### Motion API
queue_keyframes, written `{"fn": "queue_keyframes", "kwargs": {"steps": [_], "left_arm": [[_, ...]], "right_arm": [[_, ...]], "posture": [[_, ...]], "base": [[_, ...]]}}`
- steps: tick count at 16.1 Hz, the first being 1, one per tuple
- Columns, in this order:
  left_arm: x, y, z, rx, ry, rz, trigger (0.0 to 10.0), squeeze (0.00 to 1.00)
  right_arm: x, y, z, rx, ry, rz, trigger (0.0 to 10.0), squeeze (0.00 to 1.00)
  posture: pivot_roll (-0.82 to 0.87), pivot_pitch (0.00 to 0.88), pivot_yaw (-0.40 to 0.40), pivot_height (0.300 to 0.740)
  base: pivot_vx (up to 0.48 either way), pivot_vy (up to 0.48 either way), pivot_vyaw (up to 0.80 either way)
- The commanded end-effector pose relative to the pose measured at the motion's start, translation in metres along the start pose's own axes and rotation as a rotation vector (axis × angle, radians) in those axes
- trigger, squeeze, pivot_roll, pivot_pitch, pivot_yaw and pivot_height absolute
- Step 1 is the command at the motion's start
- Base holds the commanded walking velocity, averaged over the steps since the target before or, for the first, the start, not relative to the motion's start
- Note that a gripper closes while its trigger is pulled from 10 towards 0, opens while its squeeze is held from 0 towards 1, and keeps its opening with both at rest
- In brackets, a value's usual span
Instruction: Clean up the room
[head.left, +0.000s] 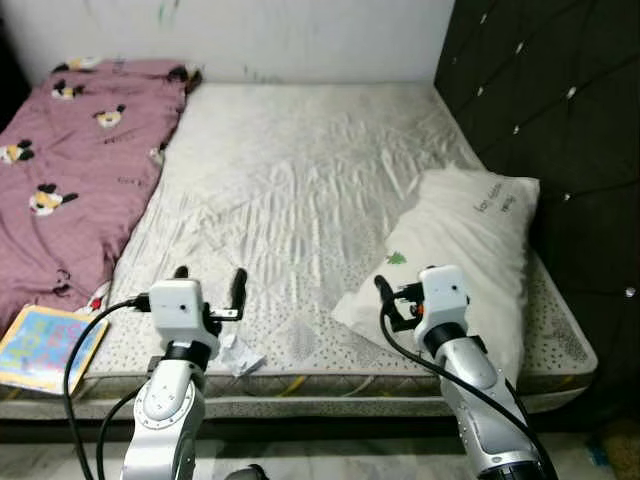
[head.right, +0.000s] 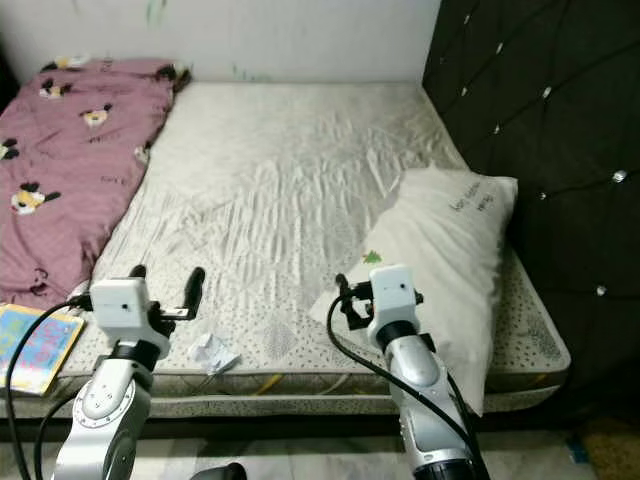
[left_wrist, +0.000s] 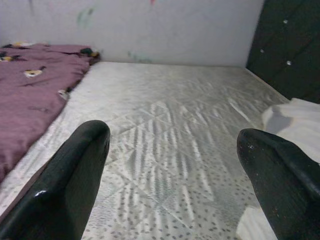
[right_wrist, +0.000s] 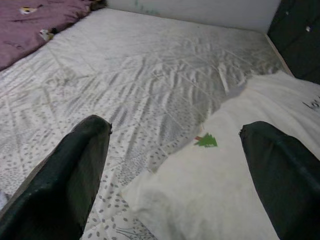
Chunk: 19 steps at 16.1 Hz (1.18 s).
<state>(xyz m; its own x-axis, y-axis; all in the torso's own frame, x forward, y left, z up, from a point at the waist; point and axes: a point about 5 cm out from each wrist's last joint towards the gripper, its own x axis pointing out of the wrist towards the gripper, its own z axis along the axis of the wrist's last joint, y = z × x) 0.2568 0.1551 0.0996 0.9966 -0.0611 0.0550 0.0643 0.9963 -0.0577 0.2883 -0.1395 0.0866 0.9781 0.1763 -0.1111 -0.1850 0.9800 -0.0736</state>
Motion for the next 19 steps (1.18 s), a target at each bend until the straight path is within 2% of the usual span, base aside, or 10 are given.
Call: {"fn": "queue_keyframes", "kwargs": {"steps": [1, 5, 13, 18, 19], "left_arm": [[0.0009, -0.0003, -0.0016, -0.003, 0.015, -0.004, 10.0, 0.00], [0.0012, -0.0003, -0.0018, -0.013, 0.017, -0.008, 10.0, 0.00], [0.0025, 0.0020, -0.0023, -0.016, 0.026, 0.014, 10.0, 0.00], [0.0057, 0.0046, 0.0023, -0.018, -0.004, 0.048, 10.0, 0.00], [0.0053, 0.0051, 0.0043, 0.019, -0.012, 0.053, 10.0, 0.00]], "right_arm": [[-0.0004, -0.0031, -0.0007, 0.019, -0.005, -0.007, 10.0, 0.00], [0.0006, -0.0058, -0.0006, 0.043, -0.009, -0.020, 10.0, 0.00], [-0.0001, -0.0044, -0.0029, 0.047, -0.004, -0.017, 10.0, 0.00], [0.0011, -0.0047, -0.0030, 0.050, -0.005, -0.012, 10.0, 0.00], [0.0010, -0.0046, -0.0022, 0.048, -0.011, -0.010, 10.0, 0.00]], "posture": [[0.04, 0.071, -0.007, 0.740], [0.04, 0.074, -0.009, 0.740], [0.04, 0.081, -0.011, 0.740], [0.04, 0.080, -0.015, 0.740], [0.04, 0.080, -0.015, 0.740]], "base": [[0.000, 0.000, 0.00], [0.000, 0.170, 0.00], [0.000, 0.480, 0.00], [0.000, 0.467, 0.00], [0.000, 0.000, 0.00]]}}
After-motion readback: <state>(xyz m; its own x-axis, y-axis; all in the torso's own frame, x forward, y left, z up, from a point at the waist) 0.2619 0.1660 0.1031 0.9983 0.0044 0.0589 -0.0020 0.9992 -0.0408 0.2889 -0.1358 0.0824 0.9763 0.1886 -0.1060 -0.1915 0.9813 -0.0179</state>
